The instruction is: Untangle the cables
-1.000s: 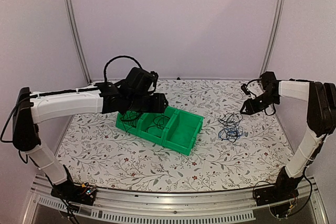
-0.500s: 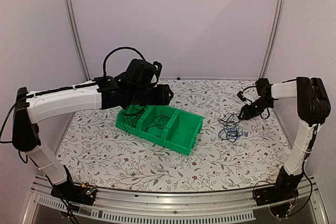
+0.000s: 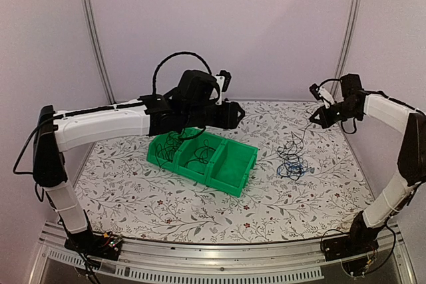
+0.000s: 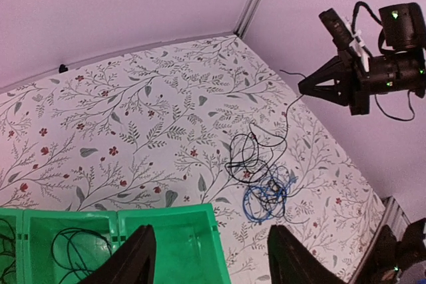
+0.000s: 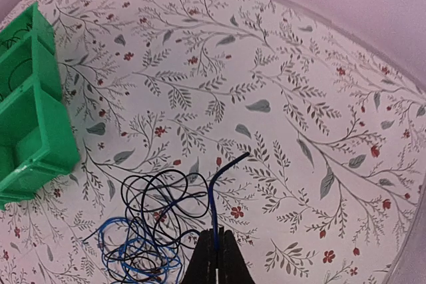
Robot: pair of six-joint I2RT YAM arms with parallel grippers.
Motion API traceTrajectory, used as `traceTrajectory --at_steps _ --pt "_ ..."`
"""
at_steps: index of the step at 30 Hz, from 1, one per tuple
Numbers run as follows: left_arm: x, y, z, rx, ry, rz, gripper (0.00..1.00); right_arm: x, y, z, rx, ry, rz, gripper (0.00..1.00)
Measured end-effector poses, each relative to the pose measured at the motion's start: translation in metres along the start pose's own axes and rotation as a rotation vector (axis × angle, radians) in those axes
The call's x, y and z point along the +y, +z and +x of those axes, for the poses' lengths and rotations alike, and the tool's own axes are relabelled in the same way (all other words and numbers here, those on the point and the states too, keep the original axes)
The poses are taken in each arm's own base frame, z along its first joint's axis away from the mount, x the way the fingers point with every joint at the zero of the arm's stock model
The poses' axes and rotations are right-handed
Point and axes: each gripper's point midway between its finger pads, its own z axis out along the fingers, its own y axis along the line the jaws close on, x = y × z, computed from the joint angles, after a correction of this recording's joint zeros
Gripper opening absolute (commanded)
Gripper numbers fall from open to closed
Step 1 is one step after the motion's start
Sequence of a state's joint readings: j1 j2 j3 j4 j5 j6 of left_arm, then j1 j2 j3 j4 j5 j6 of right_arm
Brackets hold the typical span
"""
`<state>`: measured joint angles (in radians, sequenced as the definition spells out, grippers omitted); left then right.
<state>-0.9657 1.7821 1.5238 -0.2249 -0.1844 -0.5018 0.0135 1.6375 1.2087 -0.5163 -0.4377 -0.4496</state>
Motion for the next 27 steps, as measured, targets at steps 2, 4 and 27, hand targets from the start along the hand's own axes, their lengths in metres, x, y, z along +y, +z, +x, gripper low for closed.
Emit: traceTrajectory --at_steps 2,4,27 --pt "-0.021 0.000 -0.008 -0.038 0.043 0.066 0.65 0.014 -0.047 -0.044 -0.128 -0.067 0.006 0.00" --pt "-0.048 -0.003 -0.019 -0.096 0.085 0.146 0.68 0.033 -0.097 -0.088 -0.263 -0.150 0.015 0.00" --pt "-0.177 0.075 -0.005 -0.297 0.318 0.468 0.17 0.187 -0.322 -0.219 -0.766 -0.488 -0.289 0.00"
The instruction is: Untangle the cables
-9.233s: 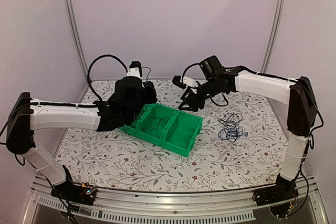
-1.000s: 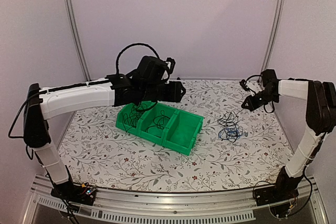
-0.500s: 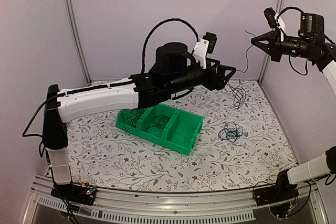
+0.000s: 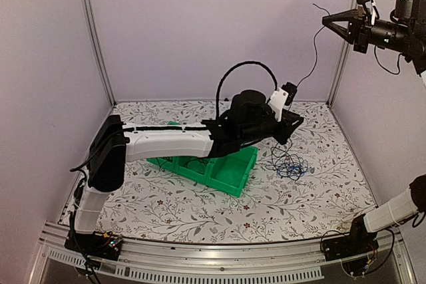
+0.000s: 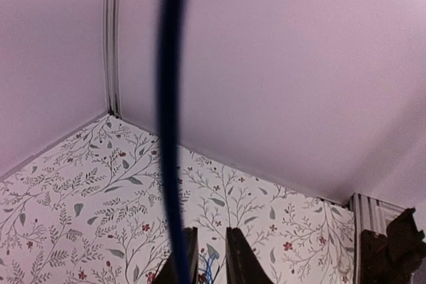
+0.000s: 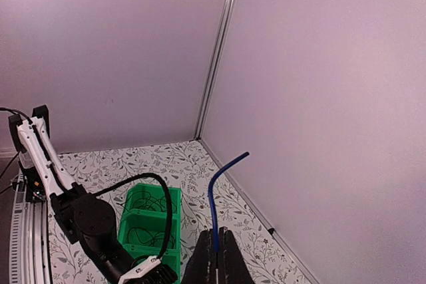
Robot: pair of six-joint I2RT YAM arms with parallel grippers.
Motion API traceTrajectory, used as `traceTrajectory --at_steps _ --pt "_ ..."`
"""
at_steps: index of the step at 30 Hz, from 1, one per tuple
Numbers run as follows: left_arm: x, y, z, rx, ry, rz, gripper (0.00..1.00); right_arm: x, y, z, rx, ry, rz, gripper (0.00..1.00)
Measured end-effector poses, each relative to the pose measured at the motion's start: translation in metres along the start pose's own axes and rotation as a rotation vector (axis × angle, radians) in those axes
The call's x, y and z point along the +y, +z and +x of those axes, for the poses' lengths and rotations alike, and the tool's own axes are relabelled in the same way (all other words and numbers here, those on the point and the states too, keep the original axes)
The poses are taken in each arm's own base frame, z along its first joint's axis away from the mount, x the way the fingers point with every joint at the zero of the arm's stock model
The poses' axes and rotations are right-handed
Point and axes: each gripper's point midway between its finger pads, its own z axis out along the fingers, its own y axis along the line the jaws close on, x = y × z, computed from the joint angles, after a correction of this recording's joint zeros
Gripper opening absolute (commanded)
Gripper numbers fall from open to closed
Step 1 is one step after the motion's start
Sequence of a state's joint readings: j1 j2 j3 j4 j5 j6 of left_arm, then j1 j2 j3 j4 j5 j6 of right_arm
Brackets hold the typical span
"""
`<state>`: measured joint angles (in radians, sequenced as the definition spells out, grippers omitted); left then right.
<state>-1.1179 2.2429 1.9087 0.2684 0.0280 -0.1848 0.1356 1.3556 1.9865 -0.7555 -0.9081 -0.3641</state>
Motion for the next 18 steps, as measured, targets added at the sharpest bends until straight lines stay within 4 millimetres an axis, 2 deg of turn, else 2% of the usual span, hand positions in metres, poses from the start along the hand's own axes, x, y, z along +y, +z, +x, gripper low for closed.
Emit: traceTrajectory --at_steps 4,7,12,18 --pt "0.007 -0.006 0.075 0.124 -0.054 0.003 0.17 0.004 -0.015 -0.049 -0.099 -0.056 0.024 0.00" --pt "0.009 -0.008 0.107 0.176 -0.092 0.011 0.16 0.010 -0.031 -0.094 -0.195 -0.121 0.050 0.00" --pt "0.005 -0.005 0.121 0.191 -0.129 0.039 0.12 0.017 -0.058 -0.149 -0.339 -0.211 0.105 0.00" --pt "0.003 -0.005 0.117 0.177 -0.140 0.058 0.01 0.009 -0.073 -0.181 -0.447 -0.227 0.155 0.00"
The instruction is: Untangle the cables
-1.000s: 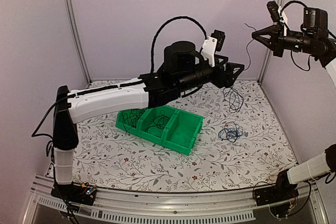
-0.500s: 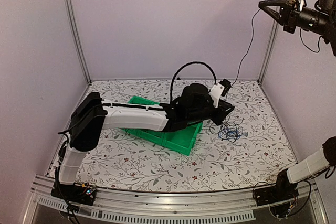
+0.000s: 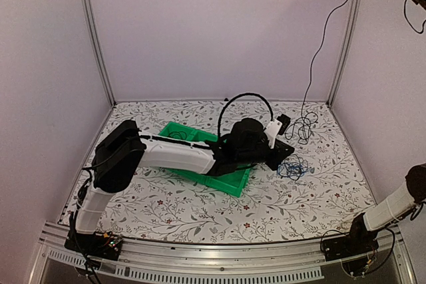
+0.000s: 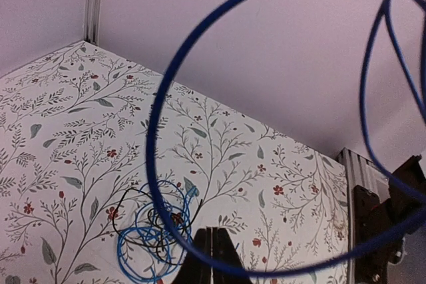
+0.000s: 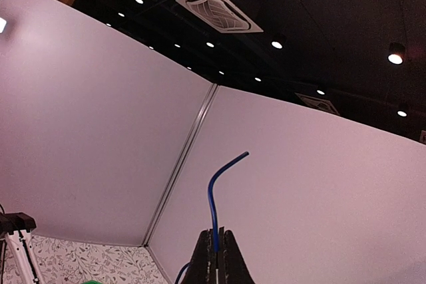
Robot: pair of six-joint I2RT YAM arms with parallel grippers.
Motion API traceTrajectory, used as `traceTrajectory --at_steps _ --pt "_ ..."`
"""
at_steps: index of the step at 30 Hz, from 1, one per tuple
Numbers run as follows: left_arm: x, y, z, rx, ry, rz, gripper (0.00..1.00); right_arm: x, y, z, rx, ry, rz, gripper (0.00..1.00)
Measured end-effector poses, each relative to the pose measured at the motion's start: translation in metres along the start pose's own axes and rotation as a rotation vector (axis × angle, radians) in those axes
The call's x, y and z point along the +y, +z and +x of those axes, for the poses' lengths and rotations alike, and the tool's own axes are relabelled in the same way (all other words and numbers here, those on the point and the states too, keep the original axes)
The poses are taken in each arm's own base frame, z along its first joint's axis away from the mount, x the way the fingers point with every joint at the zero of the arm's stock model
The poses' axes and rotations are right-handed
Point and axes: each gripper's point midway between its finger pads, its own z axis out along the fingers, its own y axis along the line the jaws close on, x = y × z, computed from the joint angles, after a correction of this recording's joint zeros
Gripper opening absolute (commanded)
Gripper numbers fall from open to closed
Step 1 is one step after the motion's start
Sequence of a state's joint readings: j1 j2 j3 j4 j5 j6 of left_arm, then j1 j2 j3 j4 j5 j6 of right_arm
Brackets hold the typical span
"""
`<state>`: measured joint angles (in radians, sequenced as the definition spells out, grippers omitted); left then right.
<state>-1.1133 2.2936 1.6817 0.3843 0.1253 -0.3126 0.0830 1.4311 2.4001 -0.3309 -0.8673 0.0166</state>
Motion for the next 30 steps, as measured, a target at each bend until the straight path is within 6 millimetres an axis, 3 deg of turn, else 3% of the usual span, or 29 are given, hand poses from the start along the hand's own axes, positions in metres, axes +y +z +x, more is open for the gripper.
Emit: traceTrajectory --at_steps 6,9,12,14,18,21,23,27,30 --pt "0.002 -0.001 0.003 -0.001 -0.007 -0.003 0.00 -0.008 0.002 -0.007 -0.035 0.005 0.029 0.00" --pt "0.009 -0.009 0.022 0.029 -0.019 -0.024 0.02 -0.010 0.002 -0.002 -0.029 0.014 0.035 0.00" --pt "0.017 -0.027 0.043 0.077 -0.042 -0.069 0.25 -0.012 0.002 0.014 0.000 0.044 0.045 0.00" --pt "0.019 -0.043 0.042 0.089 -0.052 -0.096 0.39 -0.014 0.002 0.027 0.022 0.064 0.050 0.00" --pt "0.011 -0.082 -0.001 0.020 -0.061 -0.127 0.62 -0.017 0.004 0.045 0.054 0.088 0.052 0.00" --pt "-0.008 -0.102 -0.047 -0.073 -0.055 -0.080 0.67 -0.017 0.004 0.048 0.061 0.090 0.051 0.00" --pt "-0.023 -0.108 -0.067 -0.110 -0.049 -0.018 0.68 -0.016 0.003 0.048 0.061 0.087 0.049 0.00" --pt "-0.038 -0.097 -0.068 -0.089 -0.055 0.073 0.65 -0.013 0.002 0.048 0.062 0.088 0.039 0.00" --pt "-0.031 -0.082 -0.051 -0.042 -0.090 0.058 0.58 -0.011 0.002 0.048 0.061 0.087 0.031 0.00"
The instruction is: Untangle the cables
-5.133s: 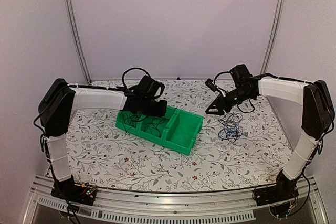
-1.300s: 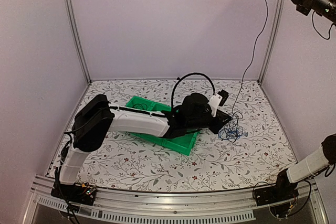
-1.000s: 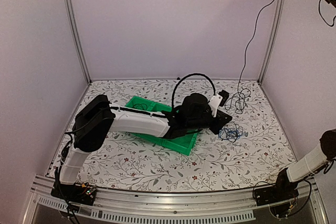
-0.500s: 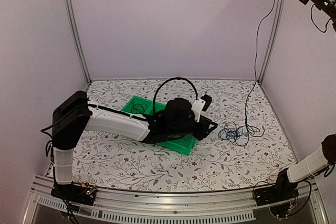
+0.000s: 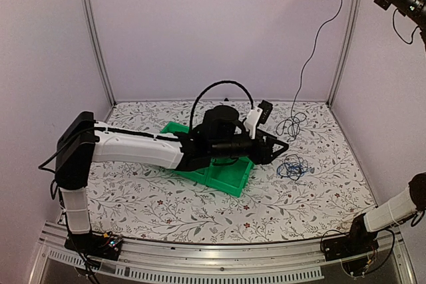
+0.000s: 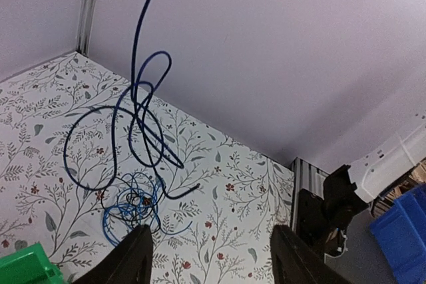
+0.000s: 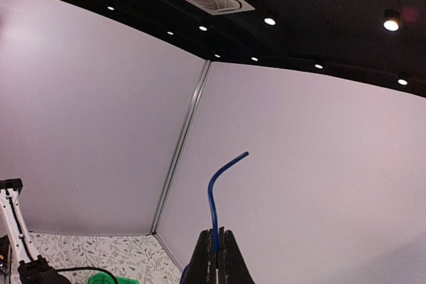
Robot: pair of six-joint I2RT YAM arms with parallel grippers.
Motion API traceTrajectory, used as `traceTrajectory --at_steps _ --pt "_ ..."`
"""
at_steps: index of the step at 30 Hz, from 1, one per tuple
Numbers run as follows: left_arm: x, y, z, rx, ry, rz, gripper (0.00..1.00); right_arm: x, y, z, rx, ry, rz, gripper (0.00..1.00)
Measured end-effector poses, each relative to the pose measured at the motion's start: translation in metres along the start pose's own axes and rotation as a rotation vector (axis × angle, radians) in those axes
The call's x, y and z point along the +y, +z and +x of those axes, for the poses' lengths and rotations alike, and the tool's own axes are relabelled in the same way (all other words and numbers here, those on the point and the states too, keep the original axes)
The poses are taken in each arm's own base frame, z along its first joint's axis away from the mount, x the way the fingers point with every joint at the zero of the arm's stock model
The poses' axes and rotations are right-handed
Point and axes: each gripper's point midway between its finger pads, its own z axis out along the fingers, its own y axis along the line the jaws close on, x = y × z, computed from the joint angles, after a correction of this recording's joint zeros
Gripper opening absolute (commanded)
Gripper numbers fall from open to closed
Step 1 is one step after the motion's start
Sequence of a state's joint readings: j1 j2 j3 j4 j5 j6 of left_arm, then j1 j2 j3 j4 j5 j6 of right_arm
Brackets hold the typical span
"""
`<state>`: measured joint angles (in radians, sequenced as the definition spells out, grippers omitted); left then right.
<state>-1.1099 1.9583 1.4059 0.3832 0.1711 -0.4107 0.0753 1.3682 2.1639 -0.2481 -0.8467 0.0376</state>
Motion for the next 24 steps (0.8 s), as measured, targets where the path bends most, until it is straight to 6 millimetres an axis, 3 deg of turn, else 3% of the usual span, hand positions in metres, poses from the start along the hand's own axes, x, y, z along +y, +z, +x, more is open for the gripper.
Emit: traceTrajectory --at_steps 5,11,16,20,24 --pt "0.035 0.006 0.021 0.042 -0.101 -0.062 0.52 0.000 0.001 0.000 -0.003 0.003 -0.006 0.00" --pt "0.067 -0.002 0.011 0.022 -0.210 -0.097 0.55 0.001 0.002 0.003 -0.002 0.015 -0.018 0.00" --pt "0.063 0.016 0.011 0.052 -0.242 0.004 0.54 -0.001 0.004 0.010 0.007 0.036 -0.020 0.00" --pt "0.045 0.033 0.025 0.111 -0.239 0.133 0.54 -0.002 0.004 0.010 0.007 0.040 -0.020 0.00" --pt "0.027 0.038 0.040 0.158 -0.238 0.254 0.56 -0.002 0.004 0.009 0.005 0.038 -0.021 0.00"
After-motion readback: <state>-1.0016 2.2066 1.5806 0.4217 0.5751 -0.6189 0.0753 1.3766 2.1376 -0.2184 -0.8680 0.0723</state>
